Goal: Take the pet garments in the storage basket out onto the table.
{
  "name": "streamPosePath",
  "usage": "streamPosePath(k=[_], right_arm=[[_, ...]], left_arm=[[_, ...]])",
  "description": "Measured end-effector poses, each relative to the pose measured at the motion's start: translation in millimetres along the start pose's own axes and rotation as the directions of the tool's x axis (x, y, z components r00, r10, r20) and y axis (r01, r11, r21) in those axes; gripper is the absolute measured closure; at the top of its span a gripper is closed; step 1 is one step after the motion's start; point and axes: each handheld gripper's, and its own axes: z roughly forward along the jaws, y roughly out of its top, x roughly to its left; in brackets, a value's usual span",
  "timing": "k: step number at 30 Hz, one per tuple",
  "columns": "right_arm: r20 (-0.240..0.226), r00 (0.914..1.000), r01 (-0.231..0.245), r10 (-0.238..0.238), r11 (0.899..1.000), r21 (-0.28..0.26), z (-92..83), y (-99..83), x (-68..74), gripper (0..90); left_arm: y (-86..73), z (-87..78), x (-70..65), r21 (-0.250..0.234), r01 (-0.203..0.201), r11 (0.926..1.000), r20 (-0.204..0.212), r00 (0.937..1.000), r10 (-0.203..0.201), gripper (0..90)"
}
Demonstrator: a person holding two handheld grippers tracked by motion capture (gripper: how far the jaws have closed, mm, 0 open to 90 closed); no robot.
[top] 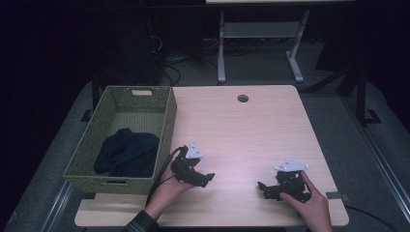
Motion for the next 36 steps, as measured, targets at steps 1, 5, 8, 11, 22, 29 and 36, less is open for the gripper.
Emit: streamPosePath(k=[1,5,8,11,22,29,36], right_arm=[[0.000,1.0000,0.000,0.000,1.000,0.000,0.0,0.0,0.0,0.0],[0.000,1.0000,0.000,0.000,1.000,0.000,0.0,0.0,0.0,0.0],[0.000,1.0000,0.000,0.000,1.000,0.000,0.0,0.0,0.0,0.0],[0.000,1.0000,0.001,-0.001,1.000,0.000,0.0,0.0,-0.1,0.0],[0.000,1.0000,0.001,-0.001,1.000,0.000,0.0,0.0,0.0,0.0],[0.000,1.0000,0.001,-0.001,1.000,0.000,0.0,0.0,-0.1,0.0],[0.000,1.0000,0.000,0.000,1.000,0.000,0.0,0.0,0.0,0.0]], left_arm=[[0.0,0.0,0.0,0.000,0.000,1.0000,0.000,1.0000,0.000,14.0],[2.1,-1.9,0.5,-0.007,0.000,1.0000,0.000,1.0000,0.000,14.0],[4.8,-4.4,0.8,-0.002,-0.001,1.0000,0.004,1.0000,0.001,14.0],[6.3,-6.1,0.3,-0.005,0.002,1.0000,0.006,1.0000,-0.002,14.0],[13.7,-14.9,0.8,-0.008,0.012,0.9999,0.014,0.9998,-0.012,13.9],[20.2,-20.9,0.8,-0.013,0.011,0.9999,0.016,0.9998,-0.011,13.9],[26.7,-26.1,2.3,-0.015,0.008,0.9999,0.021,0.9997,-0.007,14.0]])
